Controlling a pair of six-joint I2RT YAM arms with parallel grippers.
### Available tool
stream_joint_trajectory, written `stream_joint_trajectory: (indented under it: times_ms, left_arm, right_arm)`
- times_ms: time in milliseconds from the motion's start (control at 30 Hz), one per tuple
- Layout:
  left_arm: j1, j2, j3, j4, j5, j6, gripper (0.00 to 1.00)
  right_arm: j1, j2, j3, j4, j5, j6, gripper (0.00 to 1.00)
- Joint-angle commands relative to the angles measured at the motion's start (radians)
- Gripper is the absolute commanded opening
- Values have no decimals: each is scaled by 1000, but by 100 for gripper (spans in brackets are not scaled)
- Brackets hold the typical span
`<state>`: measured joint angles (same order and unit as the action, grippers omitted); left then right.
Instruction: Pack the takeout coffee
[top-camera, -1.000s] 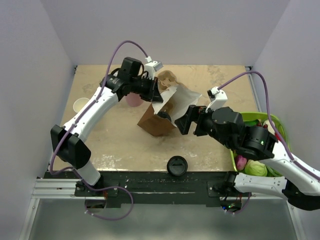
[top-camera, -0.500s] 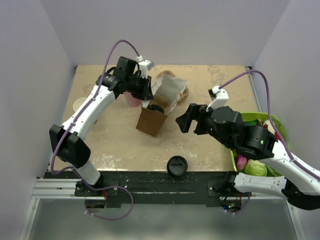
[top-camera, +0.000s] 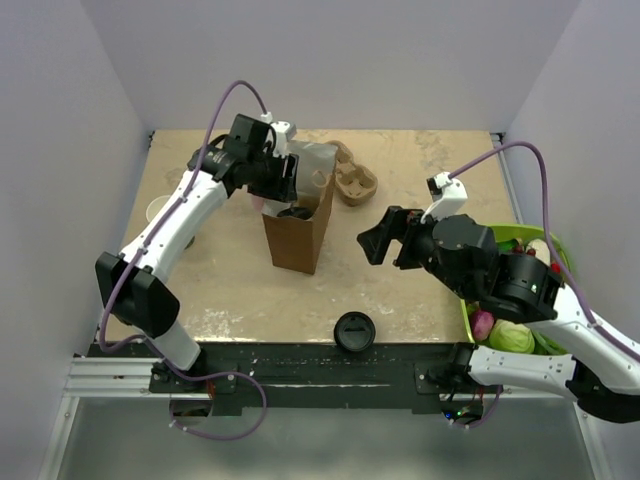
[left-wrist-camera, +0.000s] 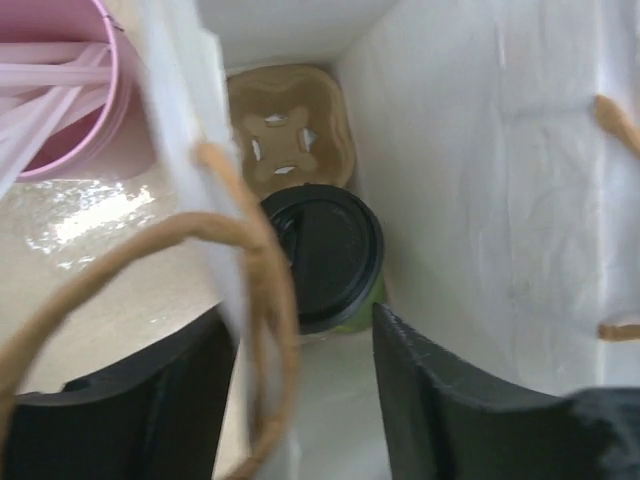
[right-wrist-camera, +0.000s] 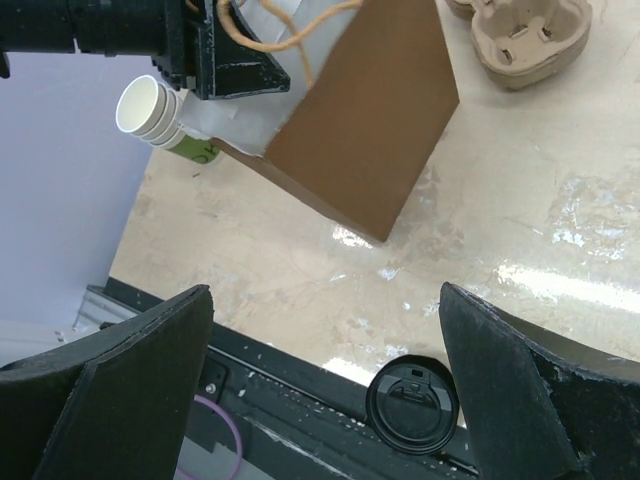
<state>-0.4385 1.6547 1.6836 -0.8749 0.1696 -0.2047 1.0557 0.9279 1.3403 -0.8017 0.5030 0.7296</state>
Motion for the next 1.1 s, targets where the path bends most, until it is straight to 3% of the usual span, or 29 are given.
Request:
stream_joint_trajectory:
  times_ms: [0, 133, 400, 433, 500, 700, 867, 900, 1000, 1067]
  left_arm:
    - [7, -78, 65, -15, -61, 2, 66]
    - [9, -102, 85, -22, -90, 2, 78]
    - [7, -156, 160, -56, -166, -24, 85]
    - [12, -162, 183, -61, -206, -30, 93]
    - [26, -174, 209, -75, -212, -42, 100]
    - [128, -164, 264, -76, -252, -117, 100]
    - [260, -93, 275, -42, -98, -148, 99]
    - [277, -75, 281, -44, -79, -151, 97]
    - [319, -9, 309, -47, 7, -162, 78]
    - [319, 29, 318, -42, 48, -165, 72]
  right_arm:
    - [4, -34, 5, 4, 40, 2, 98]
    - [4, -73, -30, 59, 34, -6, 98]
    - [4, -72, -27, 33, 58, -18, 98]
    - [6, -70, -26, 32, 63, -18, 98]
    - [4, -77, -30, 33, 68, -19, 98]
    - [4, -70, -32, 27, 66, -35, 98]
    - [4, -38, -12, -33, 80, -35, 98]
    - [4, -35, -7, -40, 88, -27, 98]
    - [4, -34, -4, -68, 115, -13, 98]
    - [4, -40, -7, -76, 127, -7, 98]
